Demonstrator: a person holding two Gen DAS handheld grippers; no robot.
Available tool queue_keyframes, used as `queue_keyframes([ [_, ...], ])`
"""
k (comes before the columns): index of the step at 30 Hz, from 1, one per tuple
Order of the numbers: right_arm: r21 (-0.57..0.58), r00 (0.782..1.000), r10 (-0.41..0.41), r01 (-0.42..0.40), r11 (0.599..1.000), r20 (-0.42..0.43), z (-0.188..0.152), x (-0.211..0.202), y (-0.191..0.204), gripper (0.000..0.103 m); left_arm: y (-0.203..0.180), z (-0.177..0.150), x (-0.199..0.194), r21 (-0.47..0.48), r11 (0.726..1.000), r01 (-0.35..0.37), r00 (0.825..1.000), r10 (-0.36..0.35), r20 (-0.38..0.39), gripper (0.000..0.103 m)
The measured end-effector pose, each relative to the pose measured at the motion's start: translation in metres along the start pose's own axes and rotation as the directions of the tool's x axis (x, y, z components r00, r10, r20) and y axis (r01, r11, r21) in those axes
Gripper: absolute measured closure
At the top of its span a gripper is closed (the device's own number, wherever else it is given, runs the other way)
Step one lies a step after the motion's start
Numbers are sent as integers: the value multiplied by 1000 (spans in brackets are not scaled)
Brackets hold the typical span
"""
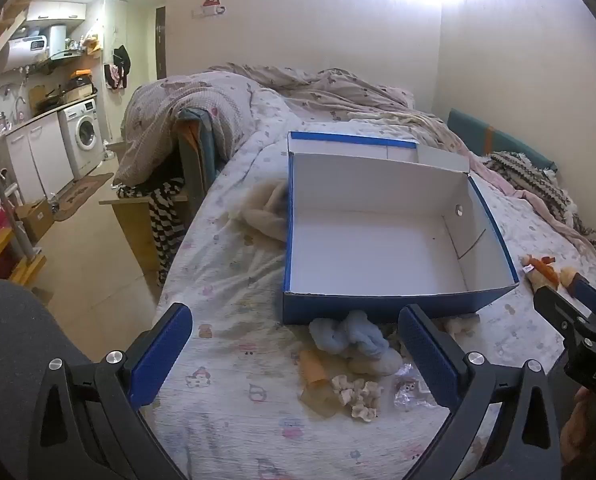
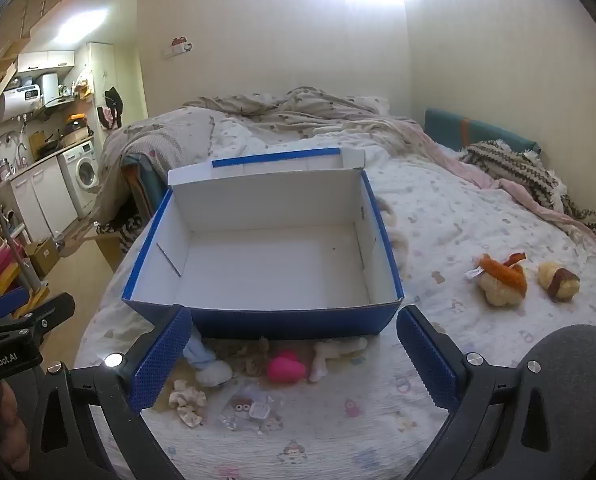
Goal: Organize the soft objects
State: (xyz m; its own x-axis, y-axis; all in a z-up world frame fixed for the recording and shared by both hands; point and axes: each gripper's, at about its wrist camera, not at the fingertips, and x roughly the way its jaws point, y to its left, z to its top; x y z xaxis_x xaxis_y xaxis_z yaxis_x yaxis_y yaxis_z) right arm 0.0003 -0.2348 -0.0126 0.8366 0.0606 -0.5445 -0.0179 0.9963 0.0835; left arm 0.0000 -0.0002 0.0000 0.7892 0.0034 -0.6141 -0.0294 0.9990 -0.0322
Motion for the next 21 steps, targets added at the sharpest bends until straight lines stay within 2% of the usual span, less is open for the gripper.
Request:
queue_keyframes([
  [21, -5, 1000, -3, 3, 1000, -13, 0, 1, 1, 0, 2, -2, 3, -4, 1000, -10, 1000, 10, 8, 0],
])
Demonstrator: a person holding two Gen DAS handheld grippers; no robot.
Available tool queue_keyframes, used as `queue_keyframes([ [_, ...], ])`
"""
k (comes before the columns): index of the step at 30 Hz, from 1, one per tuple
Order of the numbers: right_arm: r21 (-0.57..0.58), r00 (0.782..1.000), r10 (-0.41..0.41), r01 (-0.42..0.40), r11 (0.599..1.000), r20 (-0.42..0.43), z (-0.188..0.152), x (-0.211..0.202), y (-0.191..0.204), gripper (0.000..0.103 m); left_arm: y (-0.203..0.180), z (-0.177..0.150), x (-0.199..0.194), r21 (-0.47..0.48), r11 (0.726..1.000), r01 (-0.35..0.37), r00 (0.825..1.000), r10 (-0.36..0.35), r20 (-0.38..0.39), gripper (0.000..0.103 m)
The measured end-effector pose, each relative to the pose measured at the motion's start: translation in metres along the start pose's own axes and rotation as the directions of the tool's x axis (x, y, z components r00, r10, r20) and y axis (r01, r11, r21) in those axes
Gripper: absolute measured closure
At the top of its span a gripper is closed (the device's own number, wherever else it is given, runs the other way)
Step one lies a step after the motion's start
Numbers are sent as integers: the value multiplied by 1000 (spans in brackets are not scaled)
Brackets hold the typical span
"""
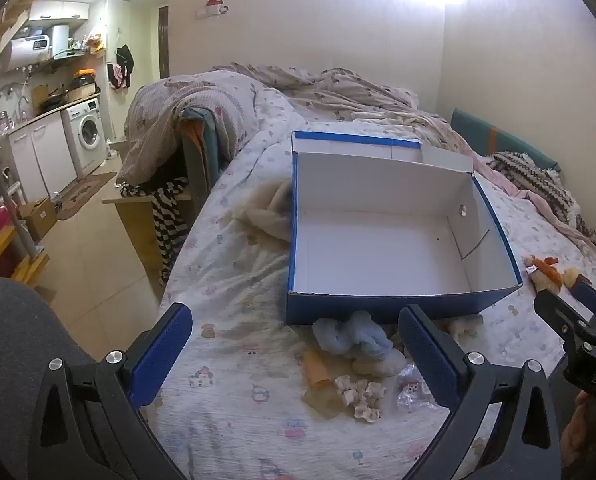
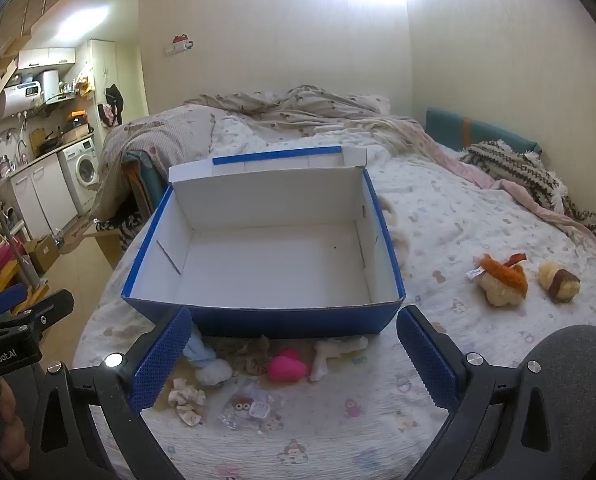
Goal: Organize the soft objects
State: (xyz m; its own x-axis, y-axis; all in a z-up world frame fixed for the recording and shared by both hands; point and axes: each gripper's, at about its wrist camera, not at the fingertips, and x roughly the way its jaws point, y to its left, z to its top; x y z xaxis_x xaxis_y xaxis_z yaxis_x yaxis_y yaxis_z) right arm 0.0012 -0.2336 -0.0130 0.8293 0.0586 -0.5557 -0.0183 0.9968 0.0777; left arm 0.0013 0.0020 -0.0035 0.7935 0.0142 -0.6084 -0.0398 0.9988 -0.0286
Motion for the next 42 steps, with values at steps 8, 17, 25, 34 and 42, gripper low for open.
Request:
queue_keyframes([
  [8, 0, 1000, -1, 1, 1000, 0, 0, 1, 0, 0, 0, -1, 1, 5, 1000, 1, 1000, -1, -2, 0],
  [17, -1, 1000, -1, 1, 1000, 0, 0, 1, 0, 0, -1, -1, 2, 3, 1000, 0, 1000, 0, -3, 0],
  [25, -4, 1000, -4, 4, 1000, 8, 2, -3, -1, 0, -1, -1, 2, 4, 1000, 3, 1000, -3, -2, 0],
  [34, -5, 1000, -7, 7, 1000, 5, 1, 2, 2, 0, -3, -1, 0, -2, 1000, 2, 1000, -2, -4, 0],
  [42, -11, 1000, -11, 11, 1000, 6, 3, -2, -1, 0, -3, -1, 0, -5, 1000, 4, 1000, -4, -5, 0],
])
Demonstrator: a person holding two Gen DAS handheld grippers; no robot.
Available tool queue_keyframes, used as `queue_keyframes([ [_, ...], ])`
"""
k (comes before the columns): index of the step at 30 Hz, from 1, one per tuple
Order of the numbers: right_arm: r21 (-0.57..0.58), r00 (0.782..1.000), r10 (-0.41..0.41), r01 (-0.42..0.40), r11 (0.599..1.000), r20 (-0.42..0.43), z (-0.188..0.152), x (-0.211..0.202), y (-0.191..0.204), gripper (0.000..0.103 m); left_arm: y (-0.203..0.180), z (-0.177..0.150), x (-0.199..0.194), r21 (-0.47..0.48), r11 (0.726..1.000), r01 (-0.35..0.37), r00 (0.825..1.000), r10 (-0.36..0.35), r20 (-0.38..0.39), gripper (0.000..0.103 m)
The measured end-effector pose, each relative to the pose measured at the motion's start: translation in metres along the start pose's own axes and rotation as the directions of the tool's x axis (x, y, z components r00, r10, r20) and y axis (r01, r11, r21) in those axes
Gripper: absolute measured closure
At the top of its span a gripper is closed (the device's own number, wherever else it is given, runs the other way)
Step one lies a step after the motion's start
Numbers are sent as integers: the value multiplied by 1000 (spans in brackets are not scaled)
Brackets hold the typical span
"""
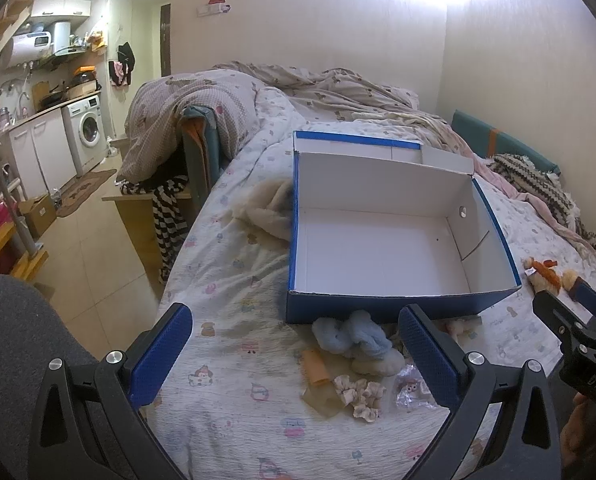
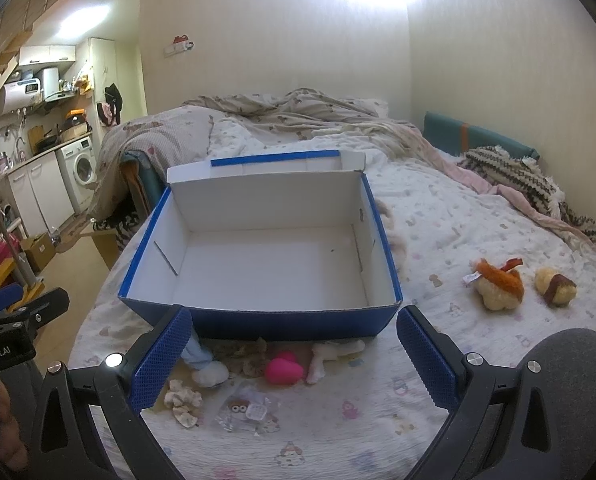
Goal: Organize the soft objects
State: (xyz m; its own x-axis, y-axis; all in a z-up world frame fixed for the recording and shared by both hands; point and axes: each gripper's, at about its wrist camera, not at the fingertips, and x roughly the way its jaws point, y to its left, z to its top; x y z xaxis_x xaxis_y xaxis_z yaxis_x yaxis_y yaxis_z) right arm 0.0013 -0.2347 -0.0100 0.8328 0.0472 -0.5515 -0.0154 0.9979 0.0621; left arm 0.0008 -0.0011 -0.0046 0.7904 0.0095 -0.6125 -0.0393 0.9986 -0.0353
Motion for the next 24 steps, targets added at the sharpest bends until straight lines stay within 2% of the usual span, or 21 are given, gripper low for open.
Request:
queue_keyframes([
  [24, -1, 1000, -2, 2, 1000, 6, 0, 2, 1, 0, 7, 4, 0, -18, 1000, -7, 1000, 7, -8, 0],
])
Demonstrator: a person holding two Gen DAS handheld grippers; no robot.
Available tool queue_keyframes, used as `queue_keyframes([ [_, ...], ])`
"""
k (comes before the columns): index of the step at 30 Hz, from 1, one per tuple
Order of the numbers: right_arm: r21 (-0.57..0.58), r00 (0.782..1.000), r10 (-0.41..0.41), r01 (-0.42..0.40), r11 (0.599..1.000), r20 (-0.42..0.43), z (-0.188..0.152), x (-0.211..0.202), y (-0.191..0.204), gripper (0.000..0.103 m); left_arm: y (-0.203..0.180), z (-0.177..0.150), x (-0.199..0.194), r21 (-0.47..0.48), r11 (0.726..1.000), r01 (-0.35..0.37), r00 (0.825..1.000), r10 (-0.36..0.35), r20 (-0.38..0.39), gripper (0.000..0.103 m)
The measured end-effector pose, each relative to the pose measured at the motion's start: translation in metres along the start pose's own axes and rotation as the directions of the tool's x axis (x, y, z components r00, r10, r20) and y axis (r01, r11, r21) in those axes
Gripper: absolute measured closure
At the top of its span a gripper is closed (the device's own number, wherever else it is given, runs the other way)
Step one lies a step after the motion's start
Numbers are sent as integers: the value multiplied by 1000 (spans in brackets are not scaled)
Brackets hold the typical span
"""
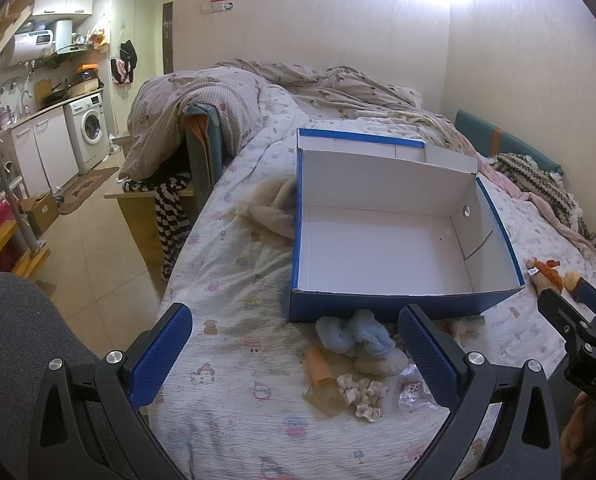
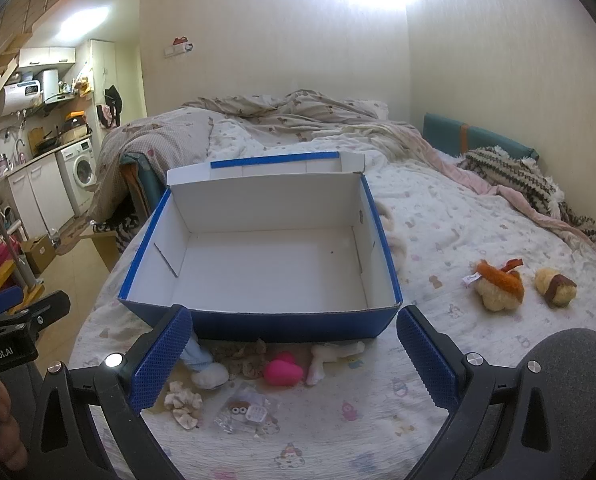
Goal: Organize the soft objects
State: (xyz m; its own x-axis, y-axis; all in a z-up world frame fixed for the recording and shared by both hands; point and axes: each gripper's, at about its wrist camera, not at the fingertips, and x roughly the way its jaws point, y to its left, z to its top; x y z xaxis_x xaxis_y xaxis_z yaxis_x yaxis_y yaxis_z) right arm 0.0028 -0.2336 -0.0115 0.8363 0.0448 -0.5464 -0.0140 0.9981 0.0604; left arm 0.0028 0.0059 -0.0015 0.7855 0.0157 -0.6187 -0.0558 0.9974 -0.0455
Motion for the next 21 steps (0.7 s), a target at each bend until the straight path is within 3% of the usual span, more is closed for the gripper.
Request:
queue_keyframes([
  [21, 10, 999, 25, -25, 1000, -39, 0, 5, 2, 0, 2, -5, 3, 0, 1000, -4, 1000, 4, -9, 0],
])
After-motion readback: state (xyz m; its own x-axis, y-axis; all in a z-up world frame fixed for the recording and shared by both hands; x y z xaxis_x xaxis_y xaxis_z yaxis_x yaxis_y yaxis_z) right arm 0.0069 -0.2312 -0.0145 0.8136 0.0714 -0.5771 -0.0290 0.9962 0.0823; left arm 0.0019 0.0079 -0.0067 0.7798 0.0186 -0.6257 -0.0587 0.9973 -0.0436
